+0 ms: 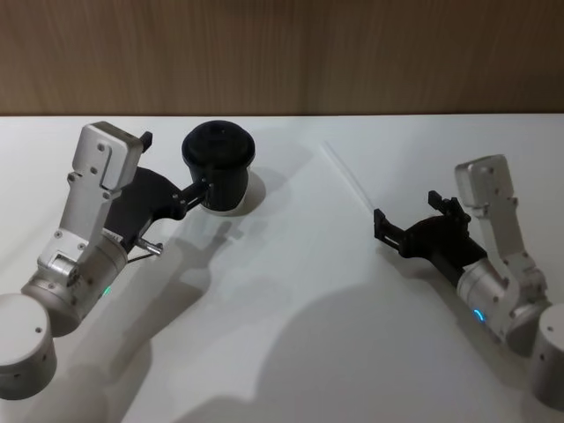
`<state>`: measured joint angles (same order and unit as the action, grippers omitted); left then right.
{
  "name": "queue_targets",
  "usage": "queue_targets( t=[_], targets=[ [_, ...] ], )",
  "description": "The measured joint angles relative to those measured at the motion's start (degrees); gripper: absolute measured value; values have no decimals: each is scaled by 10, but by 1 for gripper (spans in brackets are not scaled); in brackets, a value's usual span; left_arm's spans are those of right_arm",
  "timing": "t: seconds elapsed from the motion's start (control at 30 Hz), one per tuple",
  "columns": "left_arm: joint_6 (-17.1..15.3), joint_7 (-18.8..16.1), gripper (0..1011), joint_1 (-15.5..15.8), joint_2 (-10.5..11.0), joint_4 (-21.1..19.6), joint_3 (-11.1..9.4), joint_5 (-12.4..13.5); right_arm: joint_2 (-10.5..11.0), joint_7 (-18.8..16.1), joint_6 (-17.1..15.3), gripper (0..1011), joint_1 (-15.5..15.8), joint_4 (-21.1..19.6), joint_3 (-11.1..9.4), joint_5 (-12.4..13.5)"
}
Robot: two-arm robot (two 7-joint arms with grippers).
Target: Pick up the straw with one hand, pass it to the other hand, and insert it into the cup.
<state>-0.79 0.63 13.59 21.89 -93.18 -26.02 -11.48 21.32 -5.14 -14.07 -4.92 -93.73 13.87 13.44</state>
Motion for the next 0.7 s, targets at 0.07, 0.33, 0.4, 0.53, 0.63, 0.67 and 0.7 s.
queue_targets(
  t=[0.07, 0.33, 0.4, 0.53, 0.63, 0.67, 0.7],
  targets=[
    [0, 0, 1000, 0, 0, 0, 0, 0, 2, -5, -6, 1001, -10, 12, 5, -5],
    [0, 0, 1000, 0, 0, 0, 0, 0, 10, -22, -11, 1001, -36, 42, 18, -22],
    [0, 0, 1000, 0, 0, 0, 0, 0, 13, -27, -12, 1001, -41, 48, 20, -26],
    [0, 0, 1000, 0, 0, 0, 0, 0, 16, -33, -12, 1001, -48, 55, 22, -31],
    [0, 0, 1000, 0, 0, 0, 0, 0, 19, -38, -13, 1001, -51, 60, 23, -33],
    [0, 0, 1000, 0, 0, 0, 0, 0, 19, -40, -13, 1001, -52, 60, 23, -34],
    [0, 0, 1000, 0, 0, 0, 0, 0, 20, -42, -13, 1001, -54, 62, 23, -35]
  ],
)
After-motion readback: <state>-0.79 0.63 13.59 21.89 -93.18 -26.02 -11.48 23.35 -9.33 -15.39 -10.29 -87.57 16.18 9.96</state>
